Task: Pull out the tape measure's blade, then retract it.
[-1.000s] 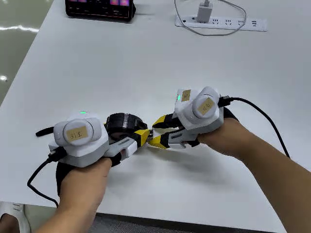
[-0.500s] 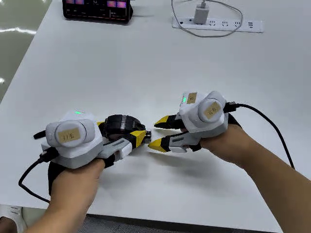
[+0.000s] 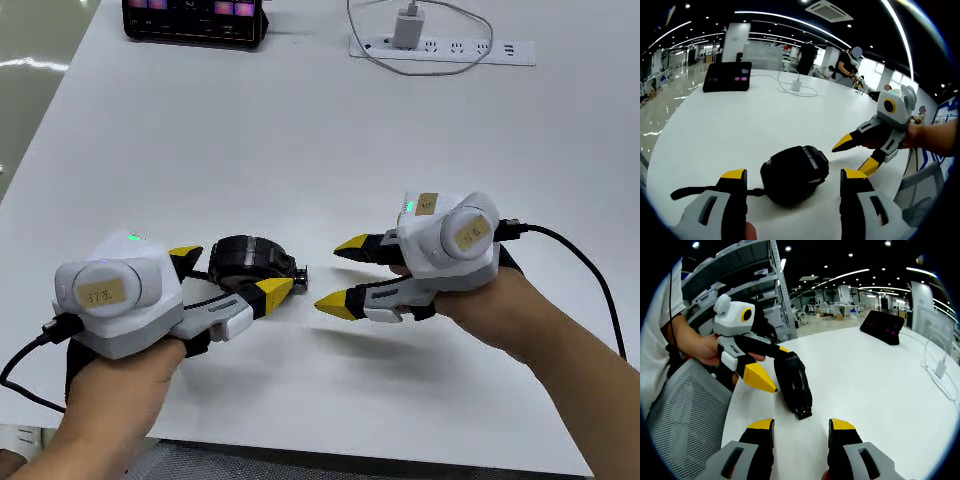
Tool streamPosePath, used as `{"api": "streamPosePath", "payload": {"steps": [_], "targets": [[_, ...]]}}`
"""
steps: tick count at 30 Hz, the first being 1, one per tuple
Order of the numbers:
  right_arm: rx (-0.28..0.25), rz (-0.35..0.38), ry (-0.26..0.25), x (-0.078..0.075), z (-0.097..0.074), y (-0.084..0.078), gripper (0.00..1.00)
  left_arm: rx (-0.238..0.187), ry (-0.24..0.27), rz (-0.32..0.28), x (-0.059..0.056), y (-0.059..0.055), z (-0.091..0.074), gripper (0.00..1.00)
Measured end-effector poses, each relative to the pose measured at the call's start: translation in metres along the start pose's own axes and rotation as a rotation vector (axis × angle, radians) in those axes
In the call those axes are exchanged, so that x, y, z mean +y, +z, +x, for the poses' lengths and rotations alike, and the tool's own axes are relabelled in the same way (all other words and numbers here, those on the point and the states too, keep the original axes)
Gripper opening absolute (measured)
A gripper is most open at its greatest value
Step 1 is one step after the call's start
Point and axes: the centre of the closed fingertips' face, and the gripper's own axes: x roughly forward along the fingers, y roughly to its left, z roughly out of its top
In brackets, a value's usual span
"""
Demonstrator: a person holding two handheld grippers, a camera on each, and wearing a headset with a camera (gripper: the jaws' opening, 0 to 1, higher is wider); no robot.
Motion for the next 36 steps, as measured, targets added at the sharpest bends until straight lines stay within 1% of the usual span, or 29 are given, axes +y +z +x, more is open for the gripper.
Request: {"api": "streamPosePath", "payload": {"steps": [2, 3, 5, 9, 14, 21, 25, 27, 29, 30, 36], "targets": [[0.000, 0.009, -0.012, -0.002, -0.003, -0.002, 0.44, 0.011, 0.000, 0.003, 0.001, -0.001, -0.002, 0.71], [-0.002, 0.017, -0.015, -0.003, -0.005, -0.003, 0.45, 0.014, -0.003, -0.006, 0.002, -0.001, -0.003, 0.71], [-0.011, 0.024, -0.027, -0.004, -0.010, -0.003, 0.46, 0.010, -0.012, -0.005, 0.002, 0.000, -0.006, 0.72], [-0.015, 0.027, -0.044, -0.004, -0.017, -0.004, 0.49, 0.012, -0.017, 0.027, 0.002, 0.001, -0.008, 0.75], [-0.027, 0.043, -0.071, -0.007, -0.028, -0.007, 0.53, 0.005, -0.030, 0.032, 0.002, 0.005, -0.013, 0.76], [-0.036, 0.056, -0.106, -0.009, -0.045, -0.014, 0.58, -0.005, -0.068, 0.056, -0.002, 0.007, -0.017, 0.78], [-0.032, 0.071, -0.114, -0.008, -0.056, -0.019, 0.60, 0.006, -0.081, 0.077, -0.002, 0.006, -0.020, 0.78], [-0.051, 0.092, -0.120, -0.008, -0.060, -0.020, 0.62, 0.004, -0.088, 0.076, -0.001, 0.007, -0.022, 0.78], [-0.042, 0.095, -0.129, -0.006, -0.065, -0.024, 0.63, 0.013, -0.100, 0.087, -0.002, 0.005, -0.023, 0.77], [-0.037, 0.098, -0.137, -0.007, -0.067, -0.027, 0.64, 0.018, -0.101, 0.102, -0.002, 0.005, -0.024, 0.76], [-0.034, 0.105, -0.153, -0.006, -0.078, -0.032, 0.66, 0.026, -0.128, 0.133, -0.005, 0.004, -0.028, 0.76]]}}
